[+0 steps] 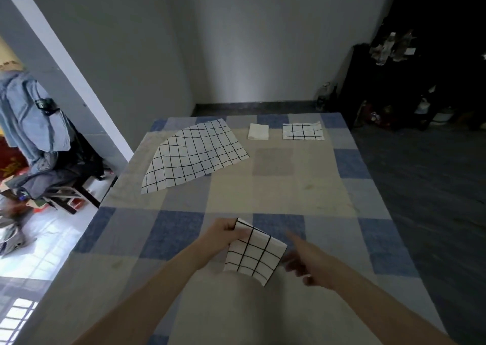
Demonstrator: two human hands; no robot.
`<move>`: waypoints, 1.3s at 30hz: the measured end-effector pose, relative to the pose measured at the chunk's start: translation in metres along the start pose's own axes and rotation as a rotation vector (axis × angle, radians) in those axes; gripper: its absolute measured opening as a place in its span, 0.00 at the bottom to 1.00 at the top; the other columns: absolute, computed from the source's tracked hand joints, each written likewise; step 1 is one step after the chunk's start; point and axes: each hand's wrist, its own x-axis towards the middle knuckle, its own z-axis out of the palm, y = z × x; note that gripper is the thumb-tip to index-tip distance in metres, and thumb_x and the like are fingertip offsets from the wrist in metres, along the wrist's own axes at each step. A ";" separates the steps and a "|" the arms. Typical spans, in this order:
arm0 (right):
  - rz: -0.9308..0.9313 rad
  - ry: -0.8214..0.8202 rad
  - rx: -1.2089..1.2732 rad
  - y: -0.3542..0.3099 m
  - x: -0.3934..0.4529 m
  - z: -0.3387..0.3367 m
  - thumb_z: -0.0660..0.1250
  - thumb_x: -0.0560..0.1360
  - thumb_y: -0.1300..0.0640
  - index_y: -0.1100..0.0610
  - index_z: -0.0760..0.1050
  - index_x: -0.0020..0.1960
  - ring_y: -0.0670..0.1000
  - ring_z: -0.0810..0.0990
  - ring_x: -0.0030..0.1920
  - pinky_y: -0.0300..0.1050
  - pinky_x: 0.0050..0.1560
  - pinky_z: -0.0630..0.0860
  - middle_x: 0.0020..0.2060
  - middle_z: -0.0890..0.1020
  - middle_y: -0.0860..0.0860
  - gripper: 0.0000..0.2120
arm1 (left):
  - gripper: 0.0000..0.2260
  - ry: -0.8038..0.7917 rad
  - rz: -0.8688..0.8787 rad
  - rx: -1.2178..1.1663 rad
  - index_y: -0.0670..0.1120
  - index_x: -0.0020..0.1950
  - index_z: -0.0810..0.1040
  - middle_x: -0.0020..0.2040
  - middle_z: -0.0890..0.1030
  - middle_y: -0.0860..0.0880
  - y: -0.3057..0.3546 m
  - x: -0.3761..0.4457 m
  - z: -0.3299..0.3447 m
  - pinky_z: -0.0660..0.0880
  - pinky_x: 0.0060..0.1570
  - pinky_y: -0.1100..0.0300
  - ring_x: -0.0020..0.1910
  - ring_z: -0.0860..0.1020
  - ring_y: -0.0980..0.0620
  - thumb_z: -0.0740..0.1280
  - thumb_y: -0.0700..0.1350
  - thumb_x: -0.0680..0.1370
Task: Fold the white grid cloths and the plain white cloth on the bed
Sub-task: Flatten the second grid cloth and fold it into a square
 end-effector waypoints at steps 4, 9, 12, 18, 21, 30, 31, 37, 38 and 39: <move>-0.048 -0.186 0.487 -0.020 0.014 0.003 0.64 0.75 0.41 0.53 0.69 0.34 0.46 0.64 0.26 0.38 0.24 0.57 0.28 0.68 0.50 0.18 | 0.06 0.027 0.067 0.044 0.42 0.45 0.83 0.42 0.84 0.48 0.014 0.009 -0.004 0.76 0.45 0.63 0.43 0.80 0.54 0.70 0.44 0.77; -0.307 -0.050 0.531 -0.070 0.015 -0.004 0.68 0.76 0.55 0.57 0.78 0.44 0.47 0.67 0.25 0.41 0.26 0.58 0.29 0.73 0.52 0.06 | 0.09 0.113 0.323 0.174 0.48 0.48 0.85 0.45 0.85 0.51 0.041 0.020 -0.018 0.73 0.47 0.61 0.45 0.79 0.60 0.72 0.52 0.74; -0.384 0.072 0.492 -0.067 0.022 -0.007 0.73 0.72 0.56 0.58 0.75 0.47 0.48 0.66 0.28 0.42 0.27 0.62 0.31 0.70 0.53 0.09 | 0.08 0.131 0.403 0.171 0.56 0.50 0.83 0.51 0.83 0.62 0.038 0.007 -0.010 0.74 0.51 0.69 0.52 0.79 0.65 0.72 0.43 0.75; -0.253 0.175 0.026 0.010 0.040 0.020 0.73 0.73 0.54 0.56 0.70 0.57 0.50 0.78 0.49 0.45 0.47 0.74 0.53 0.78 0.53 0.17 | 0.31 -0.145 0.277 0.785 0.65 0.73 0.62 0.77 0.58 0.59 -0.088 -0.013 0.000 0.59 0.73 0.50 0.76 0.55 0.58 0.67 0.63 0.72; -0.247 0.199 -0.124 0.045 0.043 0.032 0.72 0.73 0.57 0.54 0.67 0.58 0.48 0.76 0.49 0.37 0.43 0.72 0.54 0.77 0.52 0.18 | 0.39 -0.208 0.189 1.044 0.58 0.79 0.49 0.78 0.43 0.58 -0.126 -0.030 0.005 0.39 0.76 0.53 0.76 0.39 0.59 0.63 0.66 0.72; -0.420 0.298 -0.470 0.053 0.061 0.050 0.70 0.73 0.57 0.53 0.68 0.55 0.46 0.76 0.45 0.42 0.45 0.72 0.47 0.76 0.49 0.15 | 0.36 -0.008 0.198 0.993 0.53 0.79 0.51 0.78 0.44 0.58 -0.152 -0.040 -0.006 0.38 0.75 0.55 0.77 0.39 0.58 0.52 0.66 0.74; -0.416 0.312 -0.477 0.052 0.062 0.053 0.70 0.73 0.56 0.52 0.67 0.54 0.46 0.76 0.43 0.42 0.43 0.72 0.44 0.76 0.48 0.14 | 0.34 0.050 0.159 0.915 0.54 0.78 0.55 0.78 0.47 0.59 -0.152 -0.037 -0.005 0.39 0.75 0.57 0.77 0.42 0.57 0.49 0.66 0.75; -0.322 0.399 -0.504 0.051 0.073 0.060 0.67 0.76 0.48 0.54 0.69 0.48 0.44 0.75 0.37 0.39 0.32 0.67 0.38 0.76 0.46 0.11 | 0.11 0.462 -0.124 0.596 0.54 0.54 0.81 0.57 0.71 0.57 -0.133 -0.007 0.012 0.58 0.62 0.56 0.62 0.65 0.54 0.64 0.57 0.78; -0.316 0.411 -0.509 0.050 0.074 0.059 0.66 0.77 0.48 0.54 0.69 0.47 0.44 0.75 0.37 0.40 0.34 0.69 0.38 0.77 0.46 0.10 | 0.11 0.467 -0.159 0.607 0.55 0.52 0.80 0.55 0.71 0.58 -0.130 -0.004 0.013 0.58 0.61 0.56 0.58 0.64 0.56 0.64 0.58 0.77; -0.311 0.419 -0.513 0.049 0.076 0.059 0.66 0.77 0.48 0.54 0.71 0.46 0.44 0.76 0.38 0.41 0.36 0.71 0.38 0.77 0.46 0.09 | 0.11 0.470 -0.184 0.619 0.56 0.51 0.79 0.53 0.70 0.58 -0.126 0.000 0.014 0.59 0.61 0.55 0.56 0.63 0.57 0.63 0.60 0.77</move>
